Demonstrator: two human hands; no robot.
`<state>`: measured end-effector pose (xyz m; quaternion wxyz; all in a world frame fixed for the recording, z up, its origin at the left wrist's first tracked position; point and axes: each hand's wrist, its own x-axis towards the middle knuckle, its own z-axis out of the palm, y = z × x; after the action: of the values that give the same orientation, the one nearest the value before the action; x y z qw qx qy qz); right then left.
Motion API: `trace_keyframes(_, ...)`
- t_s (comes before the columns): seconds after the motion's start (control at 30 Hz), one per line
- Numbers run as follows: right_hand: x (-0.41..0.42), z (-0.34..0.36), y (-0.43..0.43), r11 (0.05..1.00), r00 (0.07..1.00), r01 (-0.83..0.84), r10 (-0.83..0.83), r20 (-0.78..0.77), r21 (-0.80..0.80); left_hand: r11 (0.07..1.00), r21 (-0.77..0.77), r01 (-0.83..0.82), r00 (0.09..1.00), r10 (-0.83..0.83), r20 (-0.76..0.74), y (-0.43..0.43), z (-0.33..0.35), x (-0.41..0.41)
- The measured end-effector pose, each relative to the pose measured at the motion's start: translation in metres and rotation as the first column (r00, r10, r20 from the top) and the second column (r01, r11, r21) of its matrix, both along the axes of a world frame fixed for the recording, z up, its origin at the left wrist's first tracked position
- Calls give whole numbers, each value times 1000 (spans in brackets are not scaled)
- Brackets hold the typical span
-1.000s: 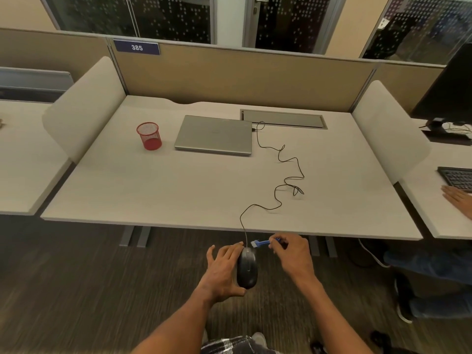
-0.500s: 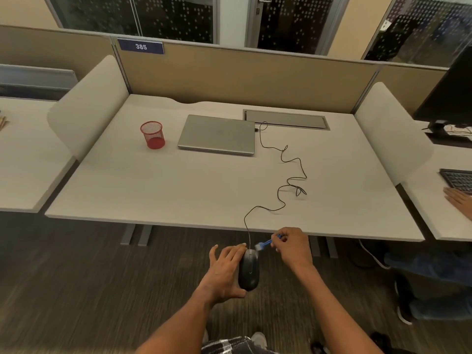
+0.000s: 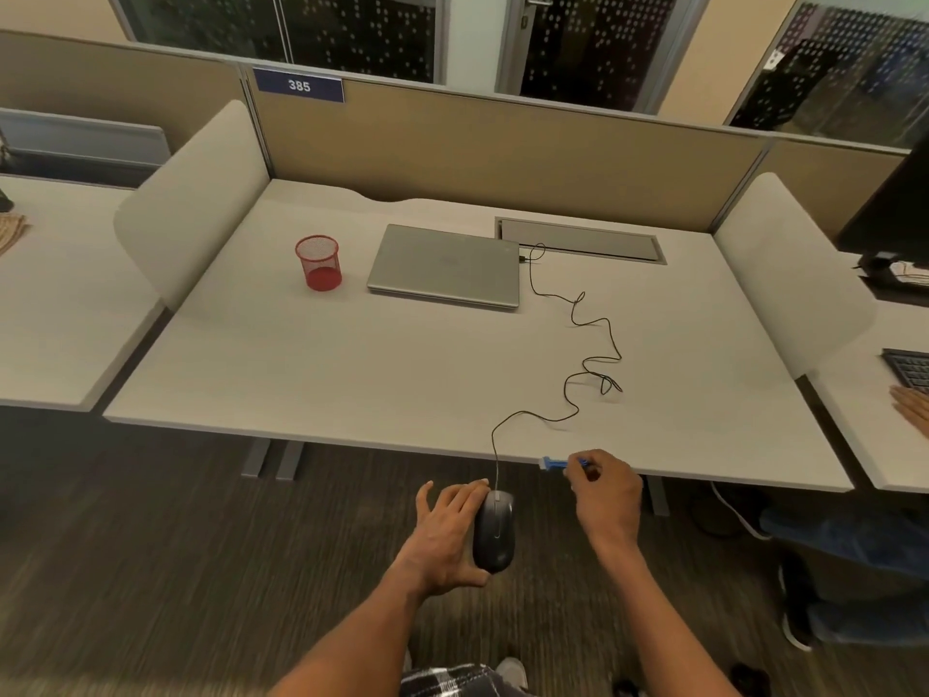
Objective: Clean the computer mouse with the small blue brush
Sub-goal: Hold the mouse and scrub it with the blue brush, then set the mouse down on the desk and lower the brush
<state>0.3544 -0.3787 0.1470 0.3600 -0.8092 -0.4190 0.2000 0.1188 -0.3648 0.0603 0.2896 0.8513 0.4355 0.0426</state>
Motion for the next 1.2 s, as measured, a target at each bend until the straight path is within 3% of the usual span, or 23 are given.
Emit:
trace_keyframes(0.13, 3, 2, -15, 997, 997, 72, -71, -37, 13, 1000, 7, 8, 1000, -8, 1, 12, 1, -11)
trace_keyframes(0.4, -17, -14, -68, 995, 998, 5, -10, -54, -101, 1000, 20, 9, 1000, -9, 22, 51, 5, -26)
trace_keyframes(0.5, -25, -23, -79, 987, 982, 96, -115, -152, -129, 1000, 11, -1, 999, 0, 43, 70, 11, -22)
trace_keyframes(0.6, -24, -34, -82, 951, 904, 259, -301, -304, -171, 999, 32, -23, 999, 22, 31, 94, 16, -14)
trace_keyframes(0.83, 0, -46, -55, 881, 790, 391, -469, -395, -265, 998, 36, -54, 998, 54, -19, 165, 25, 18)
trace_keyframes(1.2, 77, -34, 31, 905, 772, 343, -424, -474, -251, 993, 24, -118, 987, 120, -109, 254, 19, 72)
